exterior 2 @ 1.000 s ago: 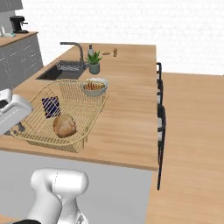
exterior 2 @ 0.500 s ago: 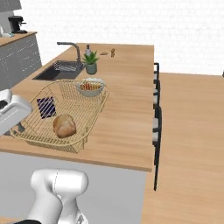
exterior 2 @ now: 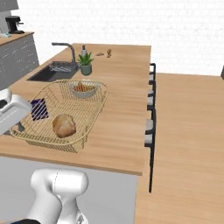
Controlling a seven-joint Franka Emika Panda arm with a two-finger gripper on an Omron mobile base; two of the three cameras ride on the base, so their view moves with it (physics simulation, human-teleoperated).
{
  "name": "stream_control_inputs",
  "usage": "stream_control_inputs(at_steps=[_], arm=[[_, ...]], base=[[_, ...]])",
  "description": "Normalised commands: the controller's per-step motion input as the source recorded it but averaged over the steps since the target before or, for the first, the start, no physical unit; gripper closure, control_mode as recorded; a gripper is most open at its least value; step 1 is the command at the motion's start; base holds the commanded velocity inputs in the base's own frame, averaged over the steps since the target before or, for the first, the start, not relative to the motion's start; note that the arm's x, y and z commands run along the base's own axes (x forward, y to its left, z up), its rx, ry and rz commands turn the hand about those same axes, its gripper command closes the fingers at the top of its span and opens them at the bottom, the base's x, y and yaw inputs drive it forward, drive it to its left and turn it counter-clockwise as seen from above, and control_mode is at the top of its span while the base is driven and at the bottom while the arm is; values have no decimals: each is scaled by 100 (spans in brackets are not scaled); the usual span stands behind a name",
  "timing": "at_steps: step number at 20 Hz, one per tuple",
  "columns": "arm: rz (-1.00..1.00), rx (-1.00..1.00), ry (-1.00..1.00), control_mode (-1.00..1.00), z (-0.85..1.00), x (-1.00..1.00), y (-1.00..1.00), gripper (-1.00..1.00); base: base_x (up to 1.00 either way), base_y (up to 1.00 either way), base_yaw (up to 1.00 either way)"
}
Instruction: Open the cabinet, pick up the bread from the cabinet and place it in the basket. Then move the basket to the dining counter.
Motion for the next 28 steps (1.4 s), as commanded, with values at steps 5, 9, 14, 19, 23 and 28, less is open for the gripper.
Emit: stream_control_inputs(at_steps=[5, 9, 14, 19, 23, 28], arm=[[0, 11, 0, -100, -20, 43, -10, 100], [0, 20, 2, -100, -41, 100, 0, 100], [0, 18, 13, -100, -32, 100, 0, 100], [2, 4, 22, -100, -25, 100, 0, 100], [3, 1, 21, -100, -47, 100, 0, 100], [7, 0, 16, -100, -67, 100, 0, 100]], base=[[11, -14, 0], [0, 0, 0], [0, 0, 0], [0, 0, 0], [0, 0, 0], [0, 0, 0]])
